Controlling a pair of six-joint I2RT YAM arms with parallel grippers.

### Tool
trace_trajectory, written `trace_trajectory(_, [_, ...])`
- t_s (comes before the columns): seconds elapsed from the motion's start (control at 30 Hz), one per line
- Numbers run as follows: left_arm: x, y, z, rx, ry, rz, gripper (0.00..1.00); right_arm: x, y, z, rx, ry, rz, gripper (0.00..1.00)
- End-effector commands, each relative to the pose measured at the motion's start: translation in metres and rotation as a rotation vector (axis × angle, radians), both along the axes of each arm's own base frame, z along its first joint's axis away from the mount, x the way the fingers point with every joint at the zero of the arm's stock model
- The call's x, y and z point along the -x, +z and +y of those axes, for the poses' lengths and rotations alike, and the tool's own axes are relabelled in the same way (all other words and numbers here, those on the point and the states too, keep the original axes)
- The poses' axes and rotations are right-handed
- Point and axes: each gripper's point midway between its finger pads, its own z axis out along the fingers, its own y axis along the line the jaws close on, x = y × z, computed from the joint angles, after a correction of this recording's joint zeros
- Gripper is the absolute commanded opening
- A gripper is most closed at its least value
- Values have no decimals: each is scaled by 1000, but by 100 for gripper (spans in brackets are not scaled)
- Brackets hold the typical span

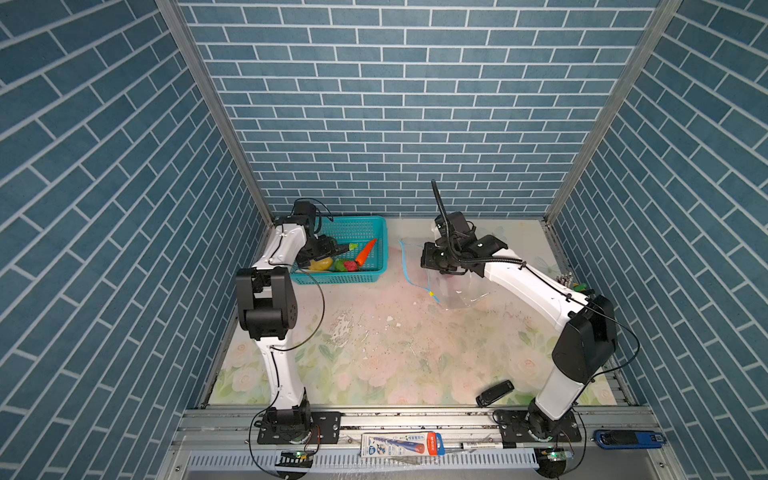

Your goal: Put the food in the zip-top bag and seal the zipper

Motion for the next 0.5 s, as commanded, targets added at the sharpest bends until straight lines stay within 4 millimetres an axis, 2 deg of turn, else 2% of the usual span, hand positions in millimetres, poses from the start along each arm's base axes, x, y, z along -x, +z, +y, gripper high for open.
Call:
trace_trajectory(0.0, [10,-18,12,46,63,37,85,-3,-10,3,-2,13,16,0])
trace_trajectory(0.47, [-9,-35,1,173,87,19,83,-3,-13,10,-20,25,39,0])
